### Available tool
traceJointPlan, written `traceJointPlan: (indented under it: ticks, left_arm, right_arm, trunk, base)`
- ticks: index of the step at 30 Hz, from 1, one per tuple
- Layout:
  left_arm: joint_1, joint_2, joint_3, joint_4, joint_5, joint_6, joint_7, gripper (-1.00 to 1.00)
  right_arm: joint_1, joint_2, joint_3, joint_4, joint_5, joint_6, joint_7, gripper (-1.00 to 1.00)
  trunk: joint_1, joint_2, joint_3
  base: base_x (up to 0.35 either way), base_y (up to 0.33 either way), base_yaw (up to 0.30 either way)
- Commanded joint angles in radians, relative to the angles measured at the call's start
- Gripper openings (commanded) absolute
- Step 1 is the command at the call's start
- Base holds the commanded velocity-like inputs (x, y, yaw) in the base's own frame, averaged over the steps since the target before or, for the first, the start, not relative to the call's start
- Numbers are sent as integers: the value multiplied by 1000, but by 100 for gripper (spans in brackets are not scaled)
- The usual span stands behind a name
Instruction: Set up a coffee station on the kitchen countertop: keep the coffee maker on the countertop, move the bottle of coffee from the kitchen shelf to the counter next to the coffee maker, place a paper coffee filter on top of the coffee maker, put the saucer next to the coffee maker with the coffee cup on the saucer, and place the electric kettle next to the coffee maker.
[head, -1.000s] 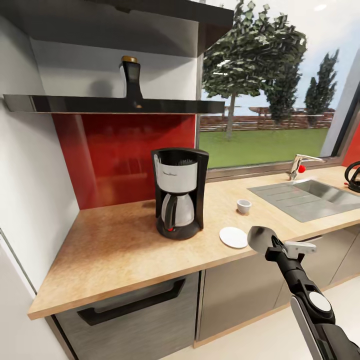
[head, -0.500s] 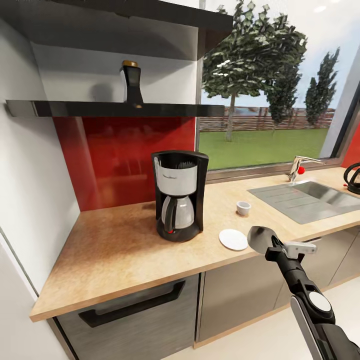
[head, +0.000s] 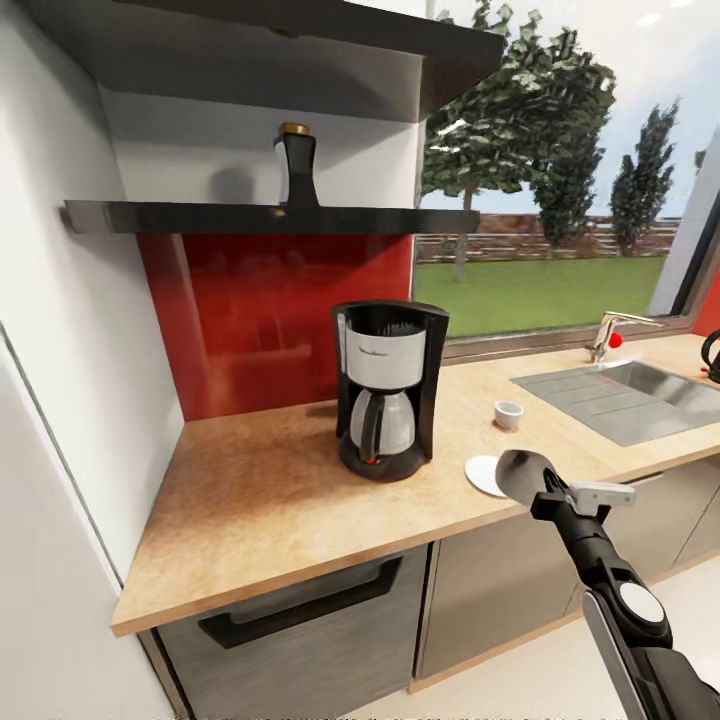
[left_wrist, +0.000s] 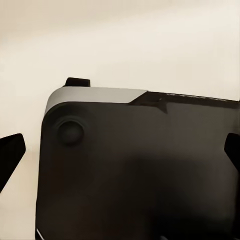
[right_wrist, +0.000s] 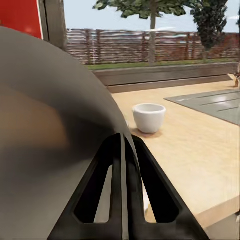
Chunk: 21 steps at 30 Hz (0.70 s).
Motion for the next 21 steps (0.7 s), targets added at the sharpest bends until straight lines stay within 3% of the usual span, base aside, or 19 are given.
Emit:
traceJointPlan:
  ticks: [1, 6, 7, 8, 9, 12, 16, 21]
  left_arm:
    - [0, 0, 5, -1, 1, -1, 0, 100]
    - [0, -1, 5, 0, 1, -2, 0, 100]
    - [0, -1, 5, -1, 1, -2, -1, 100]
    - [0, -1, 5, -1, 2, -2, -1, 100]
    - [0, -1, 5, -1, 2, -2, -1, 100]
    - [0, -1, 6, -1, 2, -2, -1, 100]
    - [0, -1, 7, 0, 2, -2, -1, 100]
    - [0, -1, 6, 1, 2, -2, -1, 100]
  right_arm:
    - [0, 0, -1, -3, -14, 3, 3, -100]
    - [0, 0, -2, -6, -13, 7, 2, -100]
    - [-1, -20, -10, -36, -14, 128, 3, -100]
    - [-5, -36, -20, -43, -17, 183, 5, -100]
    - [-82, -64, -34, -52, -26, 351, 8, -100]
    - [-169, -71, -37, -55, -28, 488, 8, -100]
    - [-359, -97, -39, -56, -28, 779, 8, -100]
    - [-535, -156, -38, -54, -23, 936, 7, -100]
  trunk:
    - [0, -1, -1]
    - [0, -1, -1]
    - [0, -1, -1]
    - [0, -1, -1]
    - [0, -1, -1]
    - [0, -1, -1]
    - [0, -1, -1]
    - [0, -1, -1]
  base:
    - [-82, 207, 0]
    - [-45, 85, 0]
    - [-1, 2, 0]
    - [-1, 1, 0]
    - [0, 0, 0]
    - [0, 0, 0]
    - [0, 0, 0]
    - [0, 0, 0]
